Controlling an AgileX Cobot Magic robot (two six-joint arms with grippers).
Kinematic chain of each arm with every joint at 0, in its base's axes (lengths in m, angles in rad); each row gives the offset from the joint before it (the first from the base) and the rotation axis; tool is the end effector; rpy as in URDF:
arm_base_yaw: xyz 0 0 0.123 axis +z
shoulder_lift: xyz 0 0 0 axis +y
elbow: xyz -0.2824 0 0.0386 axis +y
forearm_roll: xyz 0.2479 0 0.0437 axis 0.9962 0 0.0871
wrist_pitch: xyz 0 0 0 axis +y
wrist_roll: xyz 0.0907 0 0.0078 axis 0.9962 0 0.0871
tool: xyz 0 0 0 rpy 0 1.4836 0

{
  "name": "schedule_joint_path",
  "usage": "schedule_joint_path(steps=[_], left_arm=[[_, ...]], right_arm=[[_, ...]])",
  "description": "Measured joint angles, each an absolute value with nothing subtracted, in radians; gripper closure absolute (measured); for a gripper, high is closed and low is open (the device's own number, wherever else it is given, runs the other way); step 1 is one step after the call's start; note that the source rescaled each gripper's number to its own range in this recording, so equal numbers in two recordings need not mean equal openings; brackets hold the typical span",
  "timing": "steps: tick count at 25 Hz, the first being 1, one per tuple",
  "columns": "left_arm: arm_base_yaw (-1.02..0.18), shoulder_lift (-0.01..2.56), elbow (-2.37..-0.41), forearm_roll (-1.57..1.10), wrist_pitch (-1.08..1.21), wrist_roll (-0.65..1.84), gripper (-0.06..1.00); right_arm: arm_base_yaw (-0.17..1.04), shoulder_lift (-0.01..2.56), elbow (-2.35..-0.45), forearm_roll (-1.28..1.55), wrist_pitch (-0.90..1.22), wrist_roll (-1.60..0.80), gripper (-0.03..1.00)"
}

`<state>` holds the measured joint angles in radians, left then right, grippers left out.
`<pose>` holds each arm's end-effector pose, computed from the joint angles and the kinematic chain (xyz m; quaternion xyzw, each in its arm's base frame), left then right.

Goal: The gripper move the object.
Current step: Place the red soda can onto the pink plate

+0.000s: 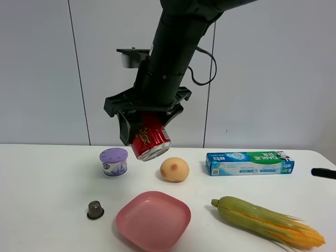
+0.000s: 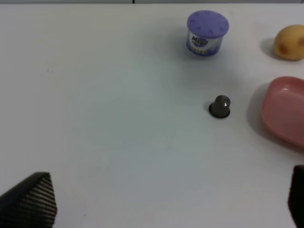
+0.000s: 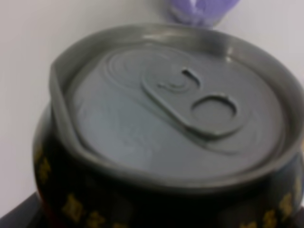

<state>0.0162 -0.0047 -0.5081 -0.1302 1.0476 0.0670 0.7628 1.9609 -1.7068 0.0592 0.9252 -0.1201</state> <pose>-0.0062 -0.0103 0.2810 0.0239 0.8443 -0.0428 0.5337 0.3121 0.3043 0.2687 -0.4043 0.8830 0.1006 0.2162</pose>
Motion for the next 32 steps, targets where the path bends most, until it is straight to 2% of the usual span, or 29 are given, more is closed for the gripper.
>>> schedule_joint_path(steps=[5,12,17,18,25,32], left_arm=[[0.016,-0.005,-0.508,-0.130,1.048,0.067,-0.06],[0.016,-0.005,-0.508,-0.130,1.048,0.067,-0.06],[0.016,-0.005,-0.508,-0.130,1.048,0.067,-0.06],[0.016,-0.005,-0.508,-0.130,1.048,0.067,-0.06],[0.016,-0.005,-0.508,-0.130,1.048,0.067,-0.06],[0.016,-0.005,-0.508,-0.130,1.048,0.067,-0.06]], right_arm=[[0.781,1.835,-1.473,0.065,0.834,-0.104,0.96],[0.783,1.640,-1.030,0.061,0.307,-0.131,0.96],[0.784,1.629,-0.805,0.061,-0.057,-0.213,0.96],[0.784,1.629,-0.805,0.061,-0.057,-0.213,0.96],[0.784,1.724,-0.671,0.062,-0.508,-0.232,0.96],[0.784,1.883,-0.670,0.065,-0.696,-0.182,0.96]])
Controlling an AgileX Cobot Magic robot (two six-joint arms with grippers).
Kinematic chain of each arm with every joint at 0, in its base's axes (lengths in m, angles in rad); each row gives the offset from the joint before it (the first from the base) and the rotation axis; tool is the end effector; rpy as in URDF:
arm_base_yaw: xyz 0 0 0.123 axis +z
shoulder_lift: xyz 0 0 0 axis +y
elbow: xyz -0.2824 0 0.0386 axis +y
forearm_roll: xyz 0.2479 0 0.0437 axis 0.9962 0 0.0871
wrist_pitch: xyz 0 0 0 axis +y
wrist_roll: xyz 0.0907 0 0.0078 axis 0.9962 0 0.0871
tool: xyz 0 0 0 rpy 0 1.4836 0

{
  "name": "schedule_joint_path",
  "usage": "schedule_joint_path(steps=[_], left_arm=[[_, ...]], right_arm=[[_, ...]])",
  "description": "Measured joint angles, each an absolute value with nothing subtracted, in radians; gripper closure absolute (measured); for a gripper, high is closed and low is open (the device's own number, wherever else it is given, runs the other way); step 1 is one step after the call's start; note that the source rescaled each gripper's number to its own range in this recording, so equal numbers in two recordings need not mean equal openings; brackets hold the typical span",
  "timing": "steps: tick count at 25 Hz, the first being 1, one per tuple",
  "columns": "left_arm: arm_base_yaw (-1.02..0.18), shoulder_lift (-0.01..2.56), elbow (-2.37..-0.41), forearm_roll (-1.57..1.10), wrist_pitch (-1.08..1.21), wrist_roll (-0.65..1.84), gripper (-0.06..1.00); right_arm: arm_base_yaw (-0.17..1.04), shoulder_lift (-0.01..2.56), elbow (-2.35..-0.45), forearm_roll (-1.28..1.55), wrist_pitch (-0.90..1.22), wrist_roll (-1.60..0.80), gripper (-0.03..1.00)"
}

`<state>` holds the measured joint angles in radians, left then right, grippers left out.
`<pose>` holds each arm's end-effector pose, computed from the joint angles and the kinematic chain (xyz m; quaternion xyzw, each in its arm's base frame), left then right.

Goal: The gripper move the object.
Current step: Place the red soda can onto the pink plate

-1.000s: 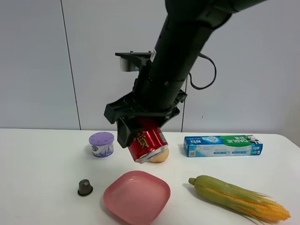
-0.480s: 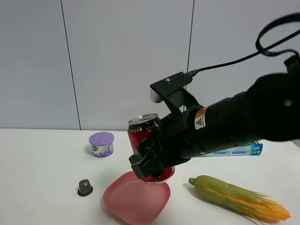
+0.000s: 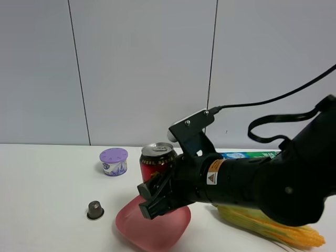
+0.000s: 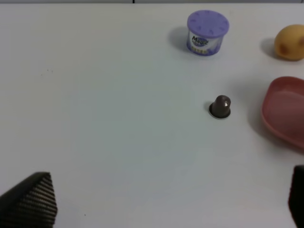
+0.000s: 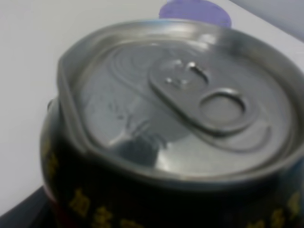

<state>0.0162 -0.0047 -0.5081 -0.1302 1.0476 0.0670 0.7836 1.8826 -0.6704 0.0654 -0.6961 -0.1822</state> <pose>-0.0062 -0.0103 0.2810 0.0239 0.8443 -0.0428 0.5337 0.2392 0.2330 0.1251 -0.3618 0.7598 0.1561 0.5171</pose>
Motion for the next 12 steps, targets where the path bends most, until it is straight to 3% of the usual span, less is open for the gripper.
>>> schedule_joint_path(steps=[12], left_arm=[[0.016,-0.005,-0.508,-0.130,1.048,0.067,-0.06]], right_arm=[[0.784,1.983,-0.679,-0.038,-0.808,-0.143,0.96]])
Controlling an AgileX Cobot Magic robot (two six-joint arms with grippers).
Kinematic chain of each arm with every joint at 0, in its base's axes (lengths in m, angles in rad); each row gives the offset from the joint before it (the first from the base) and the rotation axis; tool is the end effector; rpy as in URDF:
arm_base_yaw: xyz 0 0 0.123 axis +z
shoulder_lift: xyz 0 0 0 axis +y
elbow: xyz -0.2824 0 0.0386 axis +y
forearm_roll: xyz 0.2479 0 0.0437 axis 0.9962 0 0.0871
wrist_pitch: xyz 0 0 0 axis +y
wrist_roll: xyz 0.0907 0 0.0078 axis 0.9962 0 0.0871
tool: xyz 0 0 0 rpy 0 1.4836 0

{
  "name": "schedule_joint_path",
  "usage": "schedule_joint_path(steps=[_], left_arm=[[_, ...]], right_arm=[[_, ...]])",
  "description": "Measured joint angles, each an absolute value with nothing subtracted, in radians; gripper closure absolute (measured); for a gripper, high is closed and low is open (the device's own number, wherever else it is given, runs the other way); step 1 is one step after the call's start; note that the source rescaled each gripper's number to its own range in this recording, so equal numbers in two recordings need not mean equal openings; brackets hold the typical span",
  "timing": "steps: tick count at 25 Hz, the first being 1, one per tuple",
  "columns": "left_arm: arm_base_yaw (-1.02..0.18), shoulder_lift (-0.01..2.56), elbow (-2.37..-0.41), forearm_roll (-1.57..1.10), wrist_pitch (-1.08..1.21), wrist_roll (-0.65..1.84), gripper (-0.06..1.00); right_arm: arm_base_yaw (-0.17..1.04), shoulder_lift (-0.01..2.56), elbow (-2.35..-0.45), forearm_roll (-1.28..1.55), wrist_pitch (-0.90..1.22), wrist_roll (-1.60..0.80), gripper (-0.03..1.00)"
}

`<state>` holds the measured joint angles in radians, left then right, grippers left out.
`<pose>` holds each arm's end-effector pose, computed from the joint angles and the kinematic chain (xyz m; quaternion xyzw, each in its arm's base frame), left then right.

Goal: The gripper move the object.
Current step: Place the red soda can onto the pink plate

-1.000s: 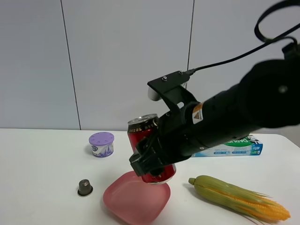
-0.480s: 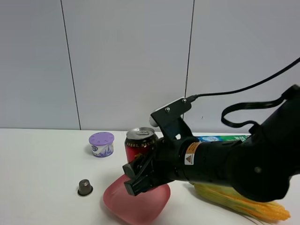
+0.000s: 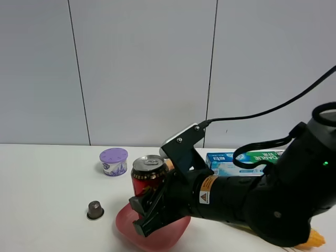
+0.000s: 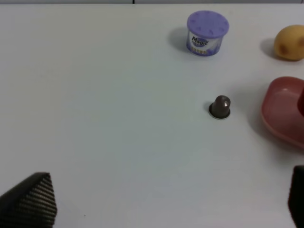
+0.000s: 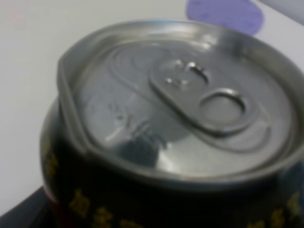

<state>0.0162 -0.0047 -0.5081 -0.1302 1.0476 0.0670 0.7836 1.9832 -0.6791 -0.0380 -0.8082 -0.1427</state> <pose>-0.0062 -0.0103 0.2810 0.0239 0.8443 -0.0428 0.5337 0.2387 0.2414 0.1023 -0.3899 0.7394 0.1769 0.5195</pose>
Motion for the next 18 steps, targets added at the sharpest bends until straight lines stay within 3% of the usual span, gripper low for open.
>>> schedule_joint_path(steps=[18], left_arm=[[0.016,-0.005,-0.508,-0.130,1.048,0.067,-0.06]], right_arm=[[0.783,2.088,-0.786,-0.036,-0.738,-0.142,0.96]])
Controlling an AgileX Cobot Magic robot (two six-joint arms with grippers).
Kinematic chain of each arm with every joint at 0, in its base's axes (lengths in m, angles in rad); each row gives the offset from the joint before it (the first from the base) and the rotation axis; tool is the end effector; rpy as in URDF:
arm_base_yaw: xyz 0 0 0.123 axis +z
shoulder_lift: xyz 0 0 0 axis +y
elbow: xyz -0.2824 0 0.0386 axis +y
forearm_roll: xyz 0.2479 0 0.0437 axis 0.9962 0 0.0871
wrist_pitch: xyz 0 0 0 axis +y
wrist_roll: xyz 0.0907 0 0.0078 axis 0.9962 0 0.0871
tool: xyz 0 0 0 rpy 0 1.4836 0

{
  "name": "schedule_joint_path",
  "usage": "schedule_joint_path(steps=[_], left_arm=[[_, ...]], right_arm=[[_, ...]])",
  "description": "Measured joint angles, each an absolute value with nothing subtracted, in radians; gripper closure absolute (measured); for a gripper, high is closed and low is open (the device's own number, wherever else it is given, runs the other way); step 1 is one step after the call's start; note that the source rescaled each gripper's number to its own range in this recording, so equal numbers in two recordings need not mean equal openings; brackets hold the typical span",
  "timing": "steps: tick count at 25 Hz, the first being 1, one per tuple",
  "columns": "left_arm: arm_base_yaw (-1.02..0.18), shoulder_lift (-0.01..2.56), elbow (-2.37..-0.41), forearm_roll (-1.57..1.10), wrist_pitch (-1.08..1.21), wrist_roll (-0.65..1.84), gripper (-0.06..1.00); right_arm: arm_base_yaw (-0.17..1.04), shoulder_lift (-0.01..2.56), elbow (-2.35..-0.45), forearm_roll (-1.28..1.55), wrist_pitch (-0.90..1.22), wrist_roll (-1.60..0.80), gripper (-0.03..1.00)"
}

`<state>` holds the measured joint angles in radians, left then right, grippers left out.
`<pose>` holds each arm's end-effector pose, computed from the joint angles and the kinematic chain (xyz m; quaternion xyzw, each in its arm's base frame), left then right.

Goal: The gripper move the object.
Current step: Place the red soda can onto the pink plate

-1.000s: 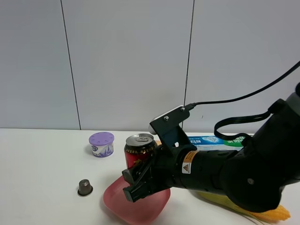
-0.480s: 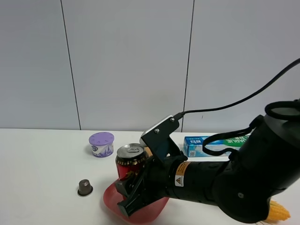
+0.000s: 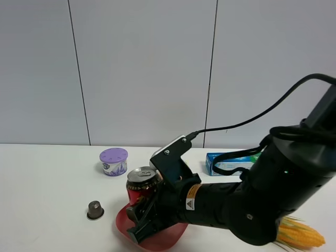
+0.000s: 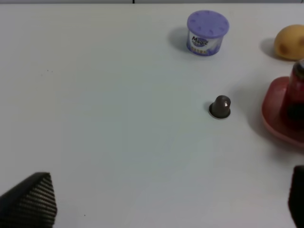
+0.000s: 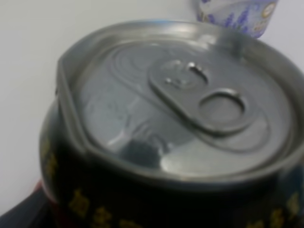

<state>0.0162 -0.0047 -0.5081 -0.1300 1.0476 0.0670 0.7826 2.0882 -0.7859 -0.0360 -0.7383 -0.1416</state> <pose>-0.0062 -0.0103 0.2810 0.0239 0.8443 -0.0427 0.5337 0.2551 0.2568 0.0800 -0.3965 0.7565 0.1671 0.4925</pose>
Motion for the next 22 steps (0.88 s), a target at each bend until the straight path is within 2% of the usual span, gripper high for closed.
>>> schedule_joint_path(steps=[15,16,17,20,22], left_arm=[[0.016,-0.005,-0.508,-0.130,1.048,0.067,-0.06],[0.016,-0.005,-0.508,-0.130,1.048,0.067,-0.06],[0.016,-0.005,-0.508,-0.130,1.048,0.067,-0.06],[0.016,-0.005,-0.508,-0.130,1.048,0.067,-0.06],[0.016,-0.005,-0.508,-0.130,1.048,0.067,-0.06]], right_arm=[[0.783,2.088,-0.795,-0.041,-0.730,-0.153,0.96],[0.783,2.088,-0.795,-0.038,-0.730,-0.154,0.94],[0.783,2.088,-0.796,-0.032,-0.739,-0.159,0.80],[0.783,2.085,-0.799,-0.017,-0.768,-0.161,0.20],[0.783,2.085,-0.799,-0.031,-0.774,-0.161,0.07]])
